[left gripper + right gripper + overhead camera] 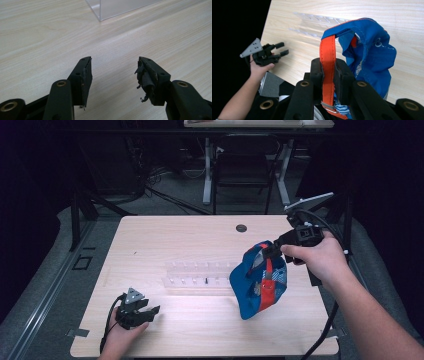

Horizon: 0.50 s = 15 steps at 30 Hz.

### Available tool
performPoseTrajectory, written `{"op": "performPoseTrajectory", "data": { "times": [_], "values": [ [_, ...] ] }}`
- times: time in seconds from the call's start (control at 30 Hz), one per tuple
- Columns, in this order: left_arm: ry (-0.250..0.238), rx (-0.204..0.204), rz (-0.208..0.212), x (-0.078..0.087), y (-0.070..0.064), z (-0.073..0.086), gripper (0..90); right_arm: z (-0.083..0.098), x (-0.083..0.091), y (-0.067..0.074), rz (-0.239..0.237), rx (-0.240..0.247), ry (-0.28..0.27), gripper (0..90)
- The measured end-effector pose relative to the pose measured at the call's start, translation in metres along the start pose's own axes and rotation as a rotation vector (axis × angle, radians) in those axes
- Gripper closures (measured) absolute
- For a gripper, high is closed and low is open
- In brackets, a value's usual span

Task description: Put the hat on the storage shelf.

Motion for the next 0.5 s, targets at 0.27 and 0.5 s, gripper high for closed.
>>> {"op": "performPoseTrajectory", "data": {
  "times": [0.27,0.5],
  "values": [
    [-0.004,-0.005,0.005,-0.001,-0.002,0.0,47.2,-0.01,0.009,0.012,-0.034,-0.004,-0.027,78.4],
    [0.002,-0.009,0.004,-0.001,-0.001,0.0,47.2,-0.019,0.018,0.027,-0.068,0.012,-0.06,78.3]
  ]
}}
Point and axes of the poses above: each handheld gripper's, and its own axes: x roughly backward along the jaws, z roughly out of its underside, y roughly to its left, the point moved 7 cm from there along -x, roughly forward along the jaws, and after that the axes turned 8 degrees about -x, right-handed, at the moved point
